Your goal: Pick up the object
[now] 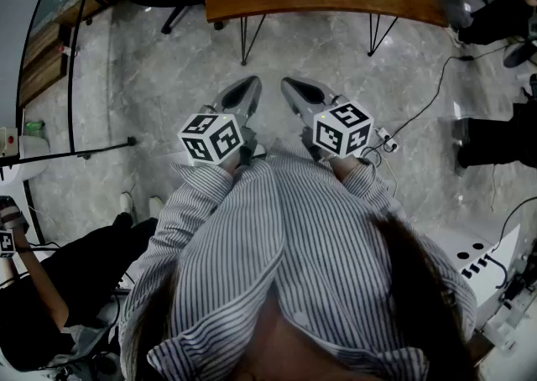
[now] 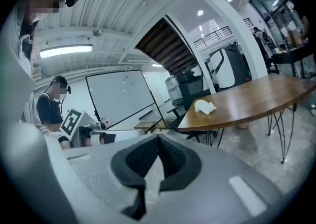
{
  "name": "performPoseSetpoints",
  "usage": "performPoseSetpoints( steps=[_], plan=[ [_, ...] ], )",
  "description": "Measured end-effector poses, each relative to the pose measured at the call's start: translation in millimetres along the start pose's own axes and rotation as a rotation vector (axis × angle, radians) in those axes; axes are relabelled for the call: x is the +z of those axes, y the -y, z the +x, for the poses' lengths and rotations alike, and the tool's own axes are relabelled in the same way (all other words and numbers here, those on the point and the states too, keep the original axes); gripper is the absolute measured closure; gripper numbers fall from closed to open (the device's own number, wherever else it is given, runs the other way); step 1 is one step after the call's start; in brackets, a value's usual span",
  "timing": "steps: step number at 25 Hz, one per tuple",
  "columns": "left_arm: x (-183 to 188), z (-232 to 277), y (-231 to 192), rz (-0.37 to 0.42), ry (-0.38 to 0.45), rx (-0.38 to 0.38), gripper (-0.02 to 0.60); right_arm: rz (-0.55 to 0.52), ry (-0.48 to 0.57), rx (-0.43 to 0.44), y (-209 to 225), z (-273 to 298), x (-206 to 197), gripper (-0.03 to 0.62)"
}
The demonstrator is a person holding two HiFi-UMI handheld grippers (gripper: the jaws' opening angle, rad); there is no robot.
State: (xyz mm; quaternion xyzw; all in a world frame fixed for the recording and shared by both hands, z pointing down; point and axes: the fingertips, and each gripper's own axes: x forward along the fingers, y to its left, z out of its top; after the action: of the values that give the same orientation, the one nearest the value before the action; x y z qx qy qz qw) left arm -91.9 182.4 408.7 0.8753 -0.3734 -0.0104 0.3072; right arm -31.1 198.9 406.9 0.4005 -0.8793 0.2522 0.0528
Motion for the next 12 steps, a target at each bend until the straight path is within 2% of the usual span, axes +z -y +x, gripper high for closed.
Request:
performPoseSetpoints(
  steps=[12],
  plan=[
    [-1.3,10.3,-2.9,-0.021,-0.011,0.014,0.580,0.001,-0.015,-0.005,11.7,0.7,1.7,0.592]
  ],
)
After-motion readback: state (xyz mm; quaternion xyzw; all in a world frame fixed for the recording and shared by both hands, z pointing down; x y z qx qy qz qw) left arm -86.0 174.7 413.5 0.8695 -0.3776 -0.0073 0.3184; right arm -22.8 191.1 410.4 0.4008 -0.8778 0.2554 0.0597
